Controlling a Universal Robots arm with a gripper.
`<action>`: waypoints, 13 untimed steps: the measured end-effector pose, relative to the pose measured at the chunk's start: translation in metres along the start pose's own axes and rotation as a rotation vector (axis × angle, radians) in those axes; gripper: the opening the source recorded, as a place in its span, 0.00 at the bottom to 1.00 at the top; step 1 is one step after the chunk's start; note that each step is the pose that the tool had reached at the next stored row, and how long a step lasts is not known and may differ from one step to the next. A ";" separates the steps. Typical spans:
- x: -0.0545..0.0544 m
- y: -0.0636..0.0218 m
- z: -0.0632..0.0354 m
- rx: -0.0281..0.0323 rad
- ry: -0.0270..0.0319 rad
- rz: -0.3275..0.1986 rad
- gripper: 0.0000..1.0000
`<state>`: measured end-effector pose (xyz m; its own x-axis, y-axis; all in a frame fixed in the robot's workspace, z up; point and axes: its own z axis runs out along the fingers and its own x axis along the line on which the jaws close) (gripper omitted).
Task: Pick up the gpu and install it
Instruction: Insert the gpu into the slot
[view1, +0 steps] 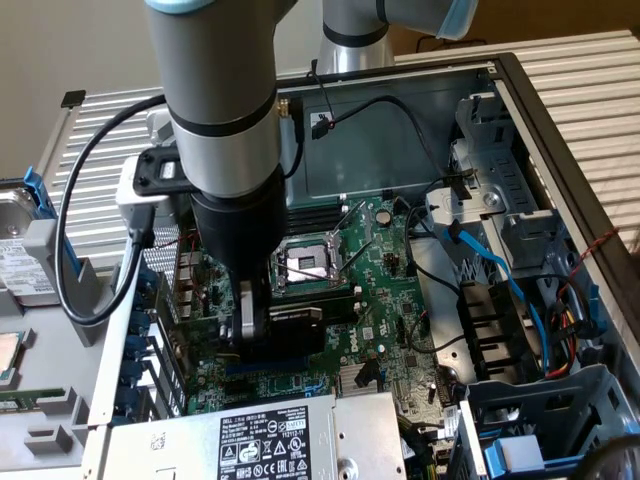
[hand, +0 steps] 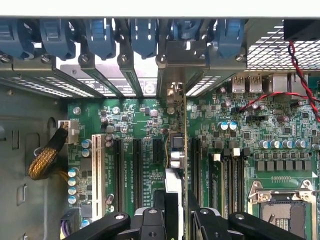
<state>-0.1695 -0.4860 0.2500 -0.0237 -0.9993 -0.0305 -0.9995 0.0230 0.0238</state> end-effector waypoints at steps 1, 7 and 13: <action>0.000 0.0006 0.0004 0.0009 -0.0006 0.000 0.27; 0.000 0.0009 0.0005 0.0010 -0.0006 0.000 0.27; 0.000 0.0008 0.0006 0.0011 -0.0005 0.000 0.27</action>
<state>-0.1703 -0.4860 0.2494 -0.0238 -0.9992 -0.0311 -0.9995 0.0231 0.0227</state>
